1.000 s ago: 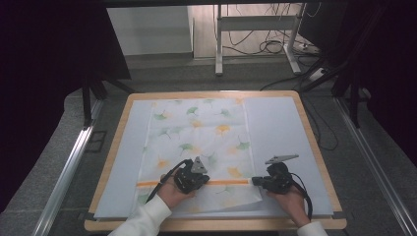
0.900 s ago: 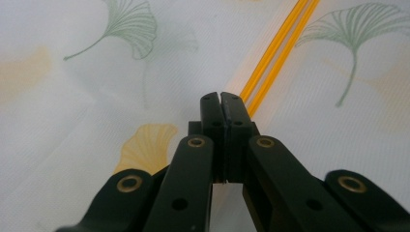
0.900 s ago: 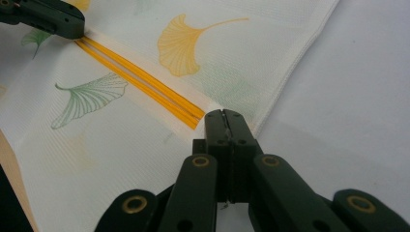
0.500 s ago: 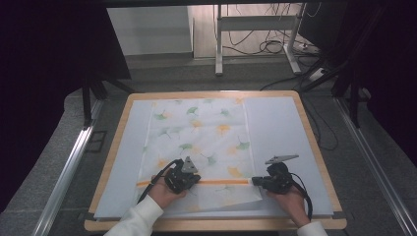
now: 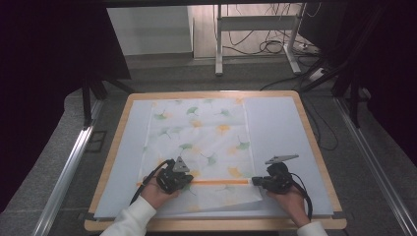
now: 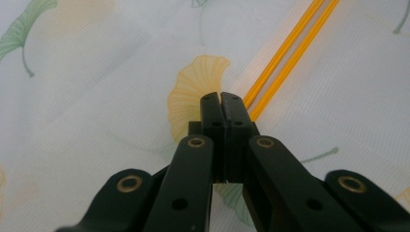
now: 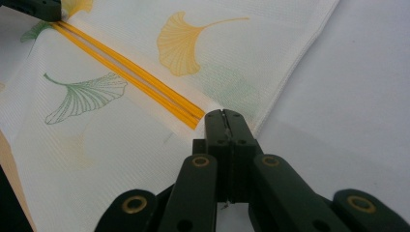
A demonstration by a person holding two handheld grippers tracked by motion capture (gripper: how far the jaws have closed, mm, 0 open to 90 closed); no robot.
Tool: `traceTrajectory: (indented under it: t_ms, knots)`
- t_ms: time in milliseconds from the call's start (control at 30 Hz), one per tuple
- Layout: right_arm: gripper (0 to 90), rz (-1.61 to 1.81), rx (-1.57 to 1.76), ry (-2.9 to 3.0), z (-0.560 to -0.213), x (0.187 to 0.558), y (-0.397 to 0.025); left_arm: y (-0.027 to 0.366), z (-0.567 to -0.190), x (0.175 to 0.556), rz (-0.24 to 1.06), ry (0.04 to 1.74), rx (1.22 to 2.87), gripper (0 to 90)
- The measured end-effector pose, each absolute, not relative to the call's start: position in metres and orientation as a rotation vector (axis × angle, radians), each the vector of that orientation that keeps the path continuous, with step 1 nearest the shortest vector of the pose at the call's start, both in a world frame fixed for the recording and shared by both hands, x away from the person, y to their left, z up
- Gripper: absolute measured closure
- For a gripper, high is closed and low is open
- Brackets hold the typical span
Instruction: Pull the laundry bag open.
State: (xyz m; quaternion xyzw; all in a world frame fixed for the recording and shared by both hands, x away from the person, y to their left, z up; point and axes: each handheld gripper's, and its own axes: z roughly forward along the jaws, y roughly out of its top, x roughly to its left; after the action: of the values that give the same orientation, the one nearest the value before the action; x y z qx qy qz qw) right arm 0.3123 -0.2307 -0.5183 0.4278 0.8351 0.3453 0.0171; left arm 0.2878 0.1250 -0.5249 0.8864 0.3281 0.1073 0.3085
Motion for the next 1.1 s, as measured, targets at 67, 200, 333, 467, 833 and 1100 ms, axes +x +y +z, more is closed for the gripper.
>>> traceTrajectory:
  t_ms: [67,200,333,467,833,1100]
  knots:
    - [89.4,1.073,1.329,2.595,-0.518,0.312,-0.231,0.128,-0.525,0.287,0.285,0.874,2.341,90.0]
    - [89.4,1.071,1.329,2.595,-0.518,0.312,-0.231,0.133,-0.525,0.287,0.286,0.886,2.338,90.0]
    - [89.4,1.071,1.329,2.595,-0.518,0.312,-0.231,0.138,-0.525,0.286,0.289,0.899,2.334,90.0]
    - [89.4,1.069,1.325,2.596,-0.518,0.312,-0.231,0.143,-0.526,0.285,0.291,0.913,2.329,90.0]
    - [89.4,1.069,1.326,2.596,-0.518,0.312,-0.231,0.161,-0.526,0.282,0.297,0.955,2.318,90.0]
    - [89.4,1.068,1.323,2.596,-0.518,0.312,-0.23,0.165,-0.526,0.282,0.298,0.966,2.322,90.0]
